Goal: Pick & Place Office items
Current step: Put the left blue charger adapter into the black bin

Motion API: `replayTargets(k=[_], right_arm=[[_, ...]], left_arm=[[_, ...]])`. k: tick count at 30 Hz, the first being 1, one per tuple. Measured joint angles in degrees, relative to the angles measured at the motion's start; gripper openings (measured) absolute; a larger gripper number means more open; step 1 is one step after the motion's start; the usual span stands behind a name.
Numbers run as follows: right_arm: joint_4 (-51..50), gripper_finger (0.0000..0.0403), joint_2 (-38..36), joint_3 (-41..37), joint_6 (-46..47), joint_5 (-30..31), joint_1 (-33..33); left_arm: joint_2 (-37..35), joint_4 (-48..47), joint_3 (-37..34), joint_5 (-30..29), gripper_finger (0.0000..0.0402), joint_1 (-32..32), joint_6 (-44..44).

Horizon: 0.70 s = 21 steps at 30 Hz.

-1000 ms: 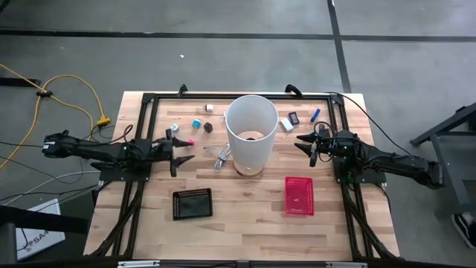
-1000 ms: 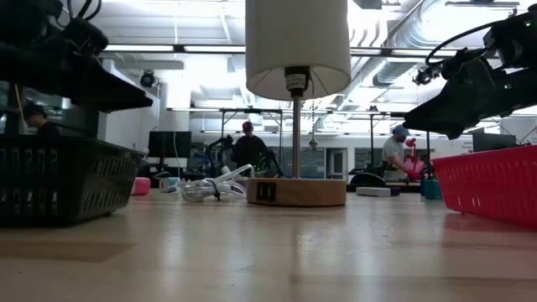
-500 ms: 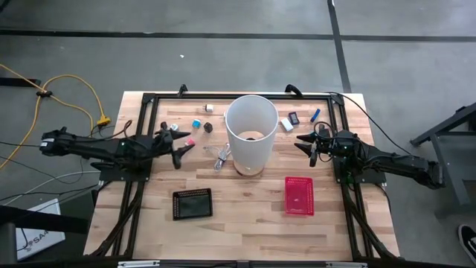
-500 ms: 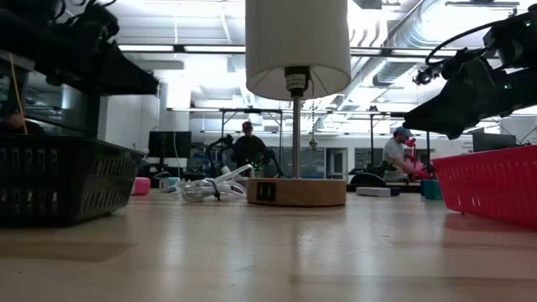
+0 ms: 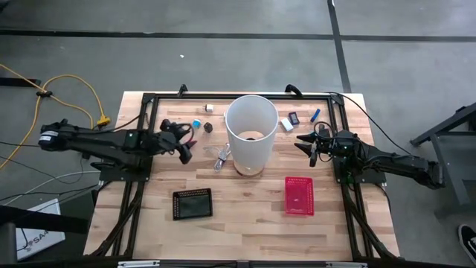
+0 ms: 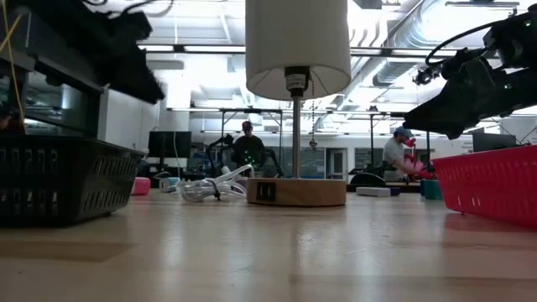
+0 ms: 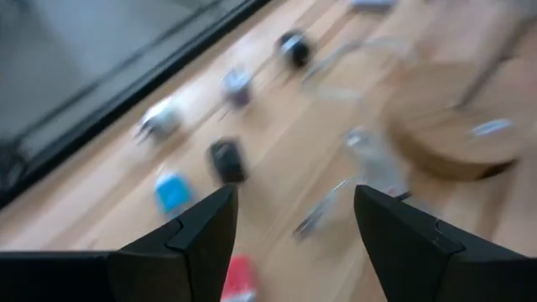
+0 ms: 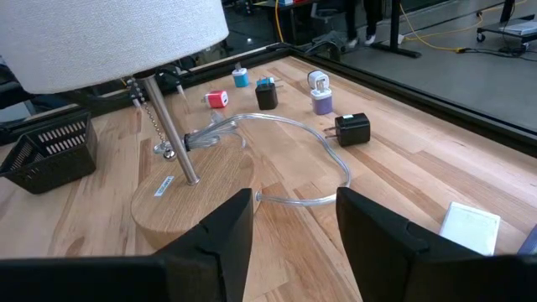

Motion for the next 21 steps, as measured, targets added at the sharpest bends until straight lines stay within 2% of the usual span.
replayTargets(k=[3, 10, 16, 21], right_arm=[[0.0, 0.0160, 0.0, 0.0, 0.0, 0.0, 0.0], [0.0, 0.0160, 0.0, 0.0, 0.0, 0.0, 0.0], [0.0, 0.0160, 0.0, 0.0, 0.0, 0.0, 0.0], [0.0, 0.0160, 0.0, 0.0, 0.0, 0.0, 0.0]], left_arm=[[0.6, -4.6, 0.8, 2.4, 0.0230, 3.7, -3.5], [0.1, -8.3, 0.9, 12.0, 0.0230, 15.3, -3.6], [0.1, -11.0, 0.9, 17.5, 0.0230, 24.6, -0.8], [0.1, -11.8, 0.9, 20.6, 0.0230, 31.4, 5.2]])
